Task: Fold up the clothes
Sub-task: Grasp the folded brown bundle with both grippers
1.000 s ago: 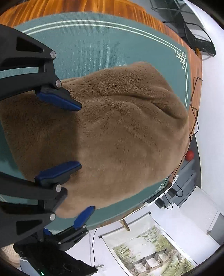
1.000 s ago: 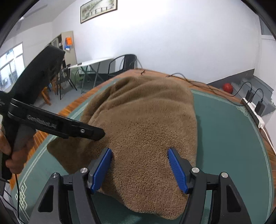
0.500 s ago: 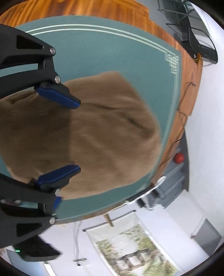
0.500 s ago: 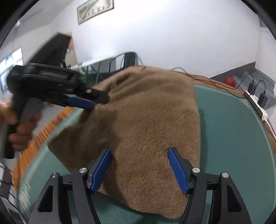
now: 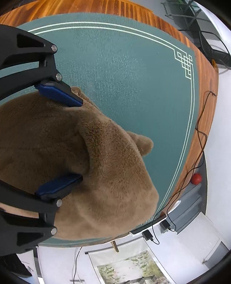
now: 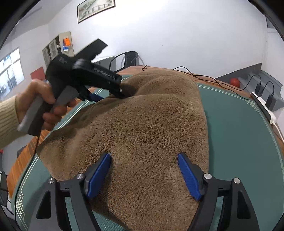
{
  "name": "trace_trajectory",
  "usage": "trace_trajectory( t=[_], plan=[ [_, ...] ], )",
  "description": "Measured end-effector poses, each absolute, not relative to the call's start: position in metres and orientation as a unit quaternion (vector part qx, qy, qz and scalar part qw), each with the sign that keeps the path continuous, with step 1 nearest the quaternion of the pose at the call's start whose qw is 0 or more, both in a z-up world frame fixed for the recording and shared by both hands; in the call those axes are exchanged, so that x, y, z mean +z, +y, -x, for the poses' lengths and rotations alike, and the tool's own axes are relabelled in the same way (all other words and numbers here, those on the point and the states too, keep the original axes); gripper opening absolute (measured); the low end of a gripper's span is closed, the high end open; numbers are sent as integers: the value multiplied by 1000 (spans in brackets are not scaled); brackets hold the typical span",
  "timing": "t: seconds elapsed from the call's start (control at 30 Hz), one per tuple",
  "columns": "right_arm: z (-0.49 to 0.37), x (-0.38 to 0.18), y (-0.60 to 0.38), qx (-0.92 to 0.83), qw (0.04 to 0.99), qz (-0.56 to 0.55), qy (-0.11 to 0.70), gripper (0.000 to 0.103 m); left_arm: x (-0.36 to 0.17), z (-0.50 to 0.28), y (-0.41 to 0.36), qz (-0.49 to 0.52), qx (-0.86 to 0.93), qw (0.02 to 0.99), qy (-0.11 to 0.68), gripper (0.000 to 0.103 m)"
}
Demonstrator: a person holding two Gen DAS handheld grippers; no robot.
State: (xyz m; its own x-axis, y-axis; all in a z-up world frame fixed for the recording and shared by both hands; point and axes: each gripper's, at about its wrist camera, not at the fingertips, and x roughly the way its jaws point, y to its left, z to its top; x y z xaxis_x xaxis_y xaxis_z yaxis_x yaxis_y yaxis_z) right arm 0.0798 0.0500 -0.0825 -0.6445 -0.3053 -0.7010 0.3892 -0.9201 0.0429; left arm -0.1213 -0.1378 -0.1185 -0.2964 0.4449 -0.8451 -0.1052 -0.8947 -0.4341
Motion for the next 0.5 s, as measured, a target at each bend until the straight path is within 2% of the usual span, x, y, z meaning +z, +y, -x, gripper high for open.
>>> trace_trajectory(
  t=[0.13, 0.23, 0.37, 0.5],
  plan=[
    [-76, -81, 55, -900, 209, -380, 47, 87, -113, 120, -147, 569, 784, 179, -170, 82],
    [-75, -69, 65, -895, 226, -382, 35, 88, -97, 110, -164, 554, 785, 185, -204, 82],
    [-58, -50, 102, -899, 223, -376, -11, 88, -80, 87, -193, 533, 782, 202, -254, 83],
    [-21, -54, 140, -886, 214, -405, -73, 88, -95, 69, -205, 550, 749, 219, -297, 84]
  ],
)
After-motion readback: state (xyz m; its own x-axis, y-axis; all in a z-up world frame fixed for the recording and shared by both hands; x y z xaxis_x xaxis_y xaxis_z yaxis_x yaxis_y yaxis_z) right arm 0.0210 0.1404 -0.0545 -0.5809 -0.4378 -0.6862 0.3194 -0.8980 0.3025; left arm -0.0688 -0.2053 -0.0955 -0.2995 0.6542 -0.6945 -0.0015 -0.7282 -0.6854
